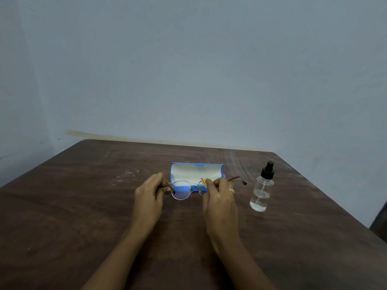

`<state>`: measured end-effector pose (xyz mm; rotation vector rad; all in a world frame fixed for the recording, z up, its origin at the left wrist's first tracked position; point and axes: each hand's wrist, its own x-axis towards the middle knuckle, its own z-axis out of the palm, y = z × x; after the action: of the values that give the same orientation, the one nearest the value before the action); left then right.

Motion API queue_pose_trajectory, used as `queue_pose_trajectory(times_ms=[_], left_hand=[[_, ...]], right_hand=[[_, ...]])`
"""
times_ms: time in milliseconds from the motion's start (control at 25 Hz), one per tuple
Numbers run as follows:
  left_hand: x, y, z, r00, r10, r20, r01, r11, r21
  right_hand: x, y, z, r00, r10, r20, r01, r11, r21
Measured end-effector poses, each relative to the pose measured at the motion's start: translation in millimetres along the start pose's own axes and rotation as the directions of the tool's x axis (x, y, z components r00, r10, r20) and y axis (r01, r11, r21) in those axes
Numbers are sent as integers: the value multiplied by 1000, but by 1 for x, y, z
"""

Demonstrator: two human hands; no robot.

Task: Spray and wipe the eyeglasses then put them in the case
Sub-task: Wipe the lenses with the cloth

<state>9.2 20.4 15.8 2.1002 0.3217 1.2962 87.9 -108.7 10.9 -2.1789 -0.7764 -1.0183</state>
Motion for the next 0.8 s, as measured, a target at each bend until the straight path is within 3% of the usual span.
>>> queue_pose_trajectory(times_ms=[240, 520, 680, 800], left_hand=[[-1, -2, -1, 1000, 1, -28, -1, 1000, -14], [0, -4, -1, 993, -106, -56, 107, 994, 6], [2, 0, -3, 989, -122, -86, 120, 992, -27], [0, -1, -2, 998, -44, -52, 44, 999, -1]], right_hand=[[-3, 2, 1, 994, -77, 79, 73, 996, 54], [-6, 5, -5, 985, -137, 103, 130, 989, 71], [-7, 1, -5, 987, -102, 124, 100, 995, 22], [-7, -2, -4, 987, -45, 157, 53, 998, -44]])
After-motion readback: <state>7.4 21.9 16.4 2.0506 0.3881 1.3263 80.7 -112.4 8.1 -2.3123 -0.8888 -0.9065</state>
